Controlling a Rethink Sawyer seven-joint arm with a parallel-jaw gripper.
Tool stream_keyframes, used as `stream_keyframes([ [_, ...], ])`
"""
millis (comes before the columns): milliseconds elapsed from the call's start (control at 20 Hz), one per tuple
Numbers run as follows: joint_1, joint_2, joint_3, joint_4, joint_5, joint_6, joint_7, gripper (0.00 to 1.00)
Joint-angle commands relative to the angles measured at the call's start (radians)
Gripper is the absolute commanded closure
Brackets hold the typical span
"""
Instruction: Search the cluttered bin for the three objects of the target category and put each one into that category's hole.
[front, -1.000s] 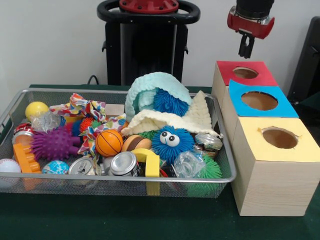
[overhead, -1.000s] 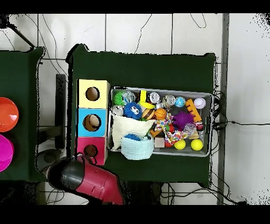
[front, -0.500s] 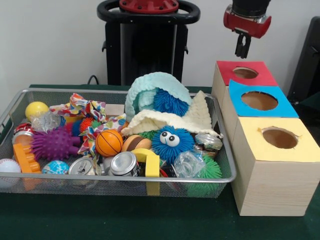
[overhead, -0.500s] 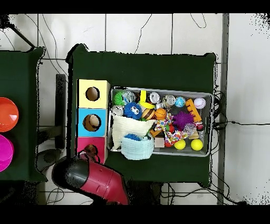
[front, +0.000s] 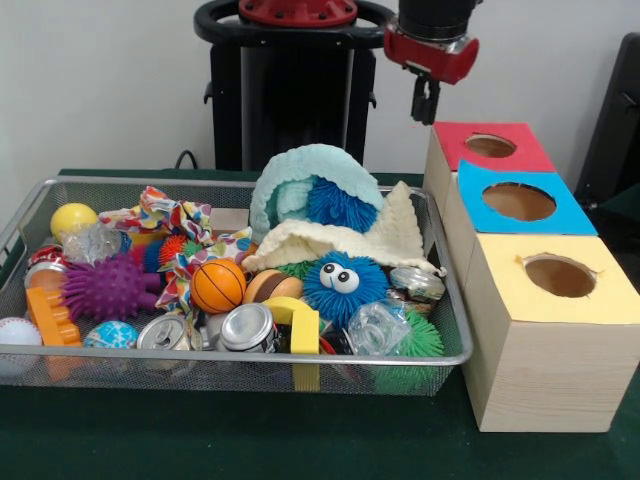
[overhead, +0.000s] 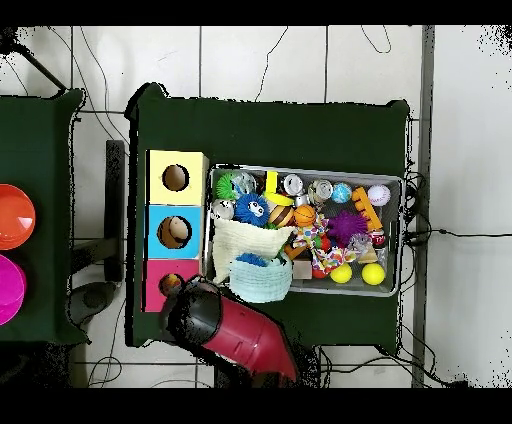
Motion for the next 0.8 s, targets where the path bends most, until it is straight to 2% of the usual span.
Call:
stream_keyframes([
  [50,-0.147,-0.093,0.210,0.127,-0.134,-0.111,-0.199,1.00],
  [150,-0.184,-0.114,0.248,0.153,-0.176,-0.126,-0.204,1.00],
  [350,-0.234,-0.130,0.293,0.141,-0.276,-0.106,-0.210,1.00],
  [500,-0.298,-0.127,0.355,0.150,-0.330,-0.109,-0.213,1.00],
  [800,-0.369,-0.104,0.408,0.070,-0.456,-0.084,-0.189,1.00],
])
